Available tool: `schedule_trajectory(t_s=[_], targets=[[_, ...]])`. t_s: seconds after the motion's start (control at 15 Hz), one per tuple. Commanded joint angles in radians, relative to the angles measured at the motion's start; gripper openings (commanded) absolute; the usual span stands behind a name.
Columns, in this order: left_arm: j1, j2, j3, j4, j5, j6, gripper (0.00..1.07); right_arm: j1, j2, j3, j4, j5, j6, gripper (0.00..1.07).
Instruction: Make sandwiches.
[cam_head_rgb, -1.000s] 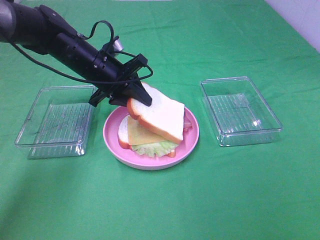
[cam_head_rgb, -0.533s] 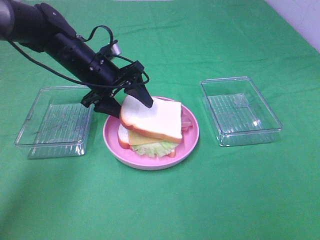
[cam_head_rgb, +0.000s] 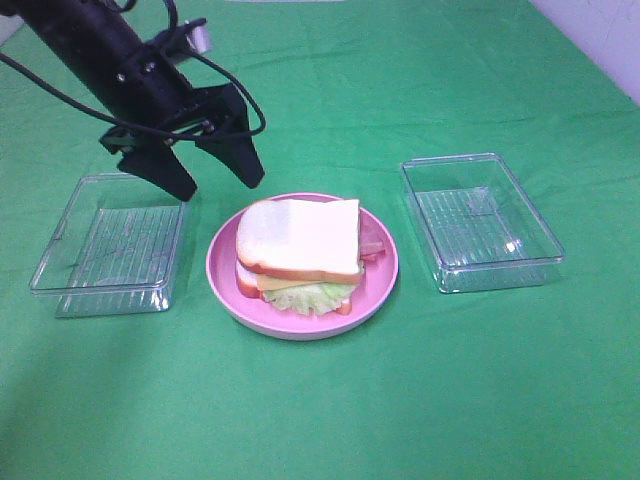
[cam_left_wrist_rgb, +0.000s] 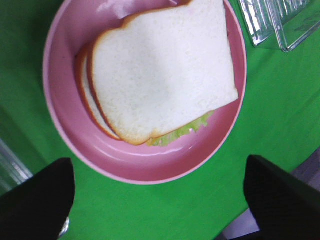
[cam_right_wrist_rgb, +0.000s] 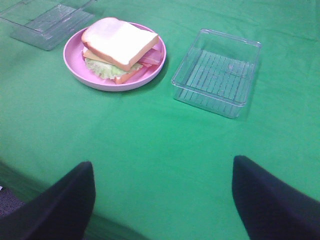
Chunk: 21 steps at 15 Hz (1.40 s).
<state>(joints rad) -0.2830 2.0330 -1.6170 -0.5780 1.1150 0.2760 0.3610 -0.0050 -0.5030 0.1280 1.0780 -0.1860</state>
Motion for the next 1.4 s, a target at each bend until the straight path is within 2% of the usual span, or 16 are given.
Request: schedule_trajectory(t_s=[0.07,0.2,0.33,0.4,0.53,0.87,1.07,1.2,1.33,1.4], targets=[[0.008,-0.102,-0.009,0.083,0.026,-0.019,0.86,0.001,-0.016,0.0,-0.001,-0.011,-0.012,0.73],[0.008,-0.215,-0.009,0.189,0.063,-0.07,0.86,0.001,-0.016,0.0,0.0,-0.011,-0.012,0.73],[0.008,-0.307,-0.003,0.247,0.129,-0.088,0.86,0.001,-0.016,0.0,0.0,-0.011,-0.012,0.73],[0.007,-0.436,0.005,0.27,0.17,-0.089,0.86,0.001,-0.016,0.0,0.0,-0.011,-0.012,0.73],[0.007,-0.574,0.073,0.295,0.165,-0.07,0.86,0.001,-0.016,-0.001,0.0,-0.011,-0.012,0.73],[0.007,-0.93,0.4,0.299,0.156,-0.044,0.86,0.001,-0.016,-0.001,0.002,-0.011,-0.012,0.73],[0.007,-1.224,0.614,0.299,0.1,0.0,0.86,0.001,-0.016,-0.001,0.002,-0.011,-0.012,0.73],[0.007,-1.425,0.717,0.299,0.071,0.027,0.86,0.001,-0.016,-0.001,0.002,-0.011,-0.012,0.73],[0.007,-1.602,0.797,0.299,0.073,0.026,0.86,0.001,-0.016,-0.001,0.002,-0.011,-0.012,0.73],[0.007,-1.75,0.857,0.298,0.065,0.043,0.86,0.001,-0.016,-0.001,0.002,-0.011,-0.012,0.73]])
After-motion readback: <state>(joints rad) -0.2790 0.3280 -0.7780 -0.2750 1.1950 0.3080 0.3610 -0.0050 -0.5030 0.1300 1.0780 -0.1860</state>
